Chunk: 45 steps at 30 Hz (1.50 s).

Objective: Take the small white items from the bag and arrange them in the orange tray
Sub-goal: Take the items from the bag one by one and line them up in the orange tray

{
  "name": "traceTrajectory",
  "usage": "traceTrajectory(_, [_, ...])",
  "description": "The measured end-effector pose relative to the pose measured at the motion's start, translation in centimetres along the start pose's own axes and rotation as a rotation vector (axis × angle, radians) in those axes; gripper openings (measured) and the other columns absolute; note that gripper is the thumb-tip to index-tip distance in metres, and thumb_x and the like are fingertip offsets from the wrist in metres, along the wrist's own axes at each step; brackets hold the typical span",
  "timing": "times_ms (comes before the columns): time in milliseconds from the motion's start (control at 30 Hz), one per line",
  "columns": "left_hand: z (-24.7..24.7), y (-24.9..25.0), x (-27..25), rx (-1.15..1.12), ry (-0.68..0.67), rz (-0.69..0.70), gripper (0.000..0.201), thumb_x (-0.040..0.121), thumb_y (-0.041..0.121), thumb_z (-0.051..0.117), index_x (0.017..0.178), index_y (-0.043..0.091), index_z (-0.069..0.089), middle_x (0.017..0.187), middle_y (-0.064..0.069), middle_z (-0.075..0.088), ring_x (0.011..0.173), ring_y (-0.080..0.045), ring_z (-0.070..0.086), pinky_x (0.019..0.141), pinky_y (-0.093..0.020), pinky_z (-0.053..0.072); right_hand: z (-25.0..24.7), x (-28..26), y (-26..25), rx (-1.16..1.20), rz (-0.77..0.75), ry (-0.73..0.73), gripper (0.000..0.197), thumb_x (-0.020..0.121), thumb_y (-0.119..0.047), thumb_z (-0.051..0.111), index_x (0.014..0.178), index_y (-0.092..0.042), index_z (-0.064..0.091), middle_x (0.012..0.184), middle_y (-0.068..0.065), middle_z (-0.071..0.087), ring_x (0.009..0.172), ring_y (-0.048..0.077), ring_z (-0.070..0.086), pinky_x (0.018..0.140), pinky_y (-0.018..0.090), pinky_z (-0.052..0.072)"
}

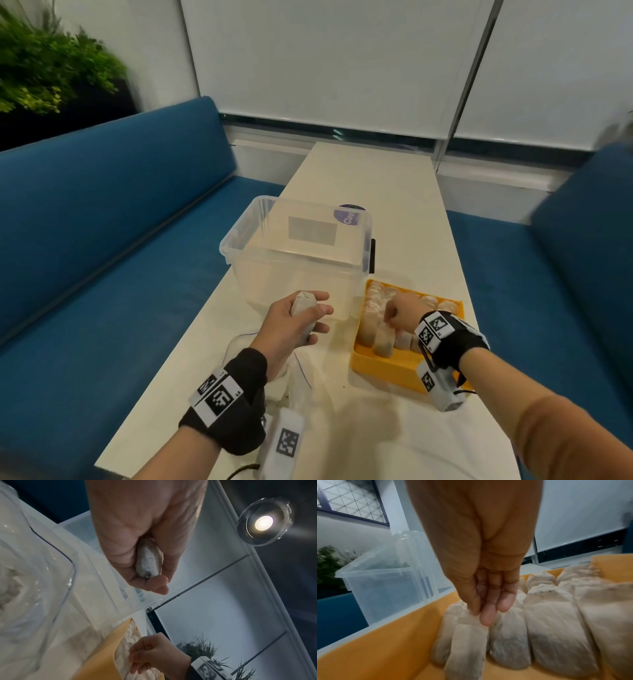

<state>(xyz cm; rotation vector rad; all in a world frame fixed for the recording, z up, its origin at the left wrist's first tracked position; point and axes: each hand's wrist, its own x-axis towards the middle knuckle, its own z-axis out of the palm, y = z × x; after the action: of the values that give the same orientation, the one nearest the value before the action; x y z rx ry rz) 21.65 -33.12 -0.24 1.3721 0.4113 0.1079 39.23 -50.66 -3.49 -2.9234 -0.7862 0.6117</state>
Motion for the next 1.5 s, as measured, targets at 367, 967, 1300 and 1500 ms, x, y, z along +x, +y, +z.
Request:
traceTrajectory(367, [0.0,0.4,-0.6,-0.256,-0.041,-0.200,0.048,0.094,0.052,0.044,0.116,0.013,0.062,0.106,-0.010,0.071,0.067,-0.014,0.063,0.054,-0.021,0.052,-1.5,-0.4,-0.1,0.104,-0.023,0.171,0.024,0.088,-0.003,0.052,0.105,-0.009,0.067,0.113,0.010,0.063,0.103,0.026,0.059,0.083,0.027,0.045])
traceTrajectory(967, [3.3,2.1,-0.8,-0.249,-0.293,-0.322,0.089,0.079,0.077,0.024,0.131,0.011,0.053,0.090,-0.011,0.063,0.077,-0.021,0.061,0.055,-0.024,0.053,-5.3,-10.3,-7.0,0.403,-0.449,0.283,0.008,0.081,-0.019,0.068,0.088,-0.016,0.070,0.086,-0.004,0.064,0.075,0.004,0.053,0.070,0.021,0.046])
traceTrajectory(1300, [4.0,2.0,-0.7,-0.175,-0.328,-0.282,0.086,0.083,0.076,0.020,0.126,0.012,0.057,0.095,-0.008,0.069,0.077,-0.019,0.062,0.055,-0.023,0.049,-5.8,-10.1,-5.9,0.414,-0.434,0.221,0.013,0.083,-0.026,0.068,0.088,-0.014,0.069,0.084,-0.005,0.064,0.066,0.000,0.052,0.061,0.013,0.041])
traceTrajectory(1500, [3.2,1.1,-0.6,-0.096,-0.292,-0.273,0.074,0.088,0.071,0.020,0.126,0.018,0.056,0.116,-0.009,0.070,0.084,-0.017,0.065,0.064,-0.023,0.053,-8.4,-10.3,-3.2,0.482,-0.395,0.303,0.010,0.084,-0.019,0.068,0.092,-0.012,0.069,0.080,0.000,0.070,0.065,0.010,0.064,0.064,0.021,0.054])
